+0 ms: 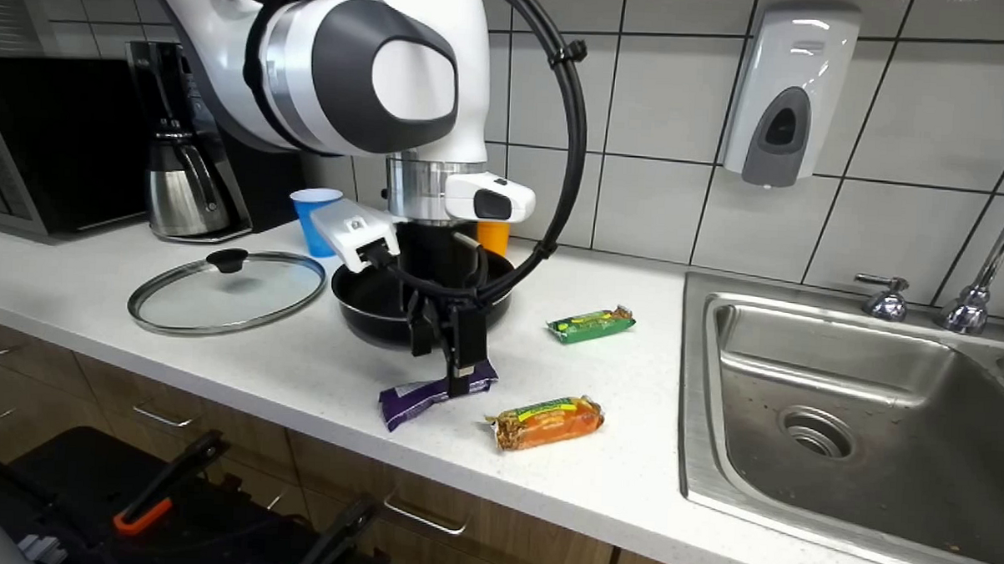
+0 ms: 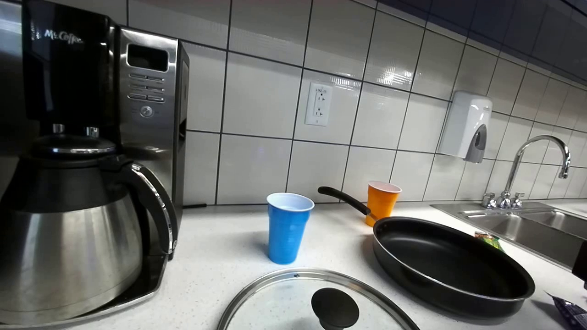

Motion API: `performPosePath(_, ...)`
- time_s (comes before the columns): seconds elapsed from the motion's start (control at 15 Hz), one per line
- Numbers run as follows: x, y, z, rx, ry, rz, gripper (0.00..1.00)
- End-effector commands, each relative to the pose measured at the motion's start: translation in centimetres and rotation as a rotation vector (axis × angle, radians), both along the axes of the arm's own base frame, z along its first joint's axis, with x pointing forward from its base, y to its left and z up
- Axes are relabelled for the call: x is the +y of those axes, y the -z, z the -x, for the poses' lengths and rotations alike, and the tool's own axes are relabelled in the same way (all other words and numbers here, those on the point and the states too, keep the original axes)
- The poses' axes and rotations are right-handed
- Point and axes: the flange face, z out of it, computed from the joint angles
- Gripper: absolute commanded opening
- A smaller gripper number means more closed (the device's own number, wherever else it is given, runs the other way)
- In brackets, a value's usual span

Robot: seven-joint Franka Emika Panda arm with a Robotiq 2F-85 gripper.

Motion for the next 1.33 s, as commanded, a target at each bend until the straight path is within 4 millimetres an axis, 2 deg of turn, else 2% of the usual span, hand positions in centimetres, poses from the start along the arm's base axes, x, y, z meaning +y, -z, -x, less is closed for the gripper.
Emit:
performPosePath(0.0, -0.5, 1.0, -0.6, -0.008, 0.002, 0.010, 1.00)
performPosePath(0.47, -0.8, 3.3, -1.1, -0.025, -0.006, 0.010, 1.00)
performPosePath(0.73, -0.9, 3.8, -1.3, -0.032, -0.008, 0.013, 1.00)
performPosePath(0.8, -0.9, 3.9, -1.3, -0.032, -0.007, 0.016, 0.75)
performPosePath(0.87, -0.9, 3.9, -1.4, -0.032, -0.007, 0.016, 0.74)
performPosePath(0.93, -1.0, 4.0, -1.4, -0.032, -0.006, 0.017, 0.67)
performPosePath(1.27, -0.8, 4.1, -1.5, -0.043, -0.001, 0.013, 0.27)
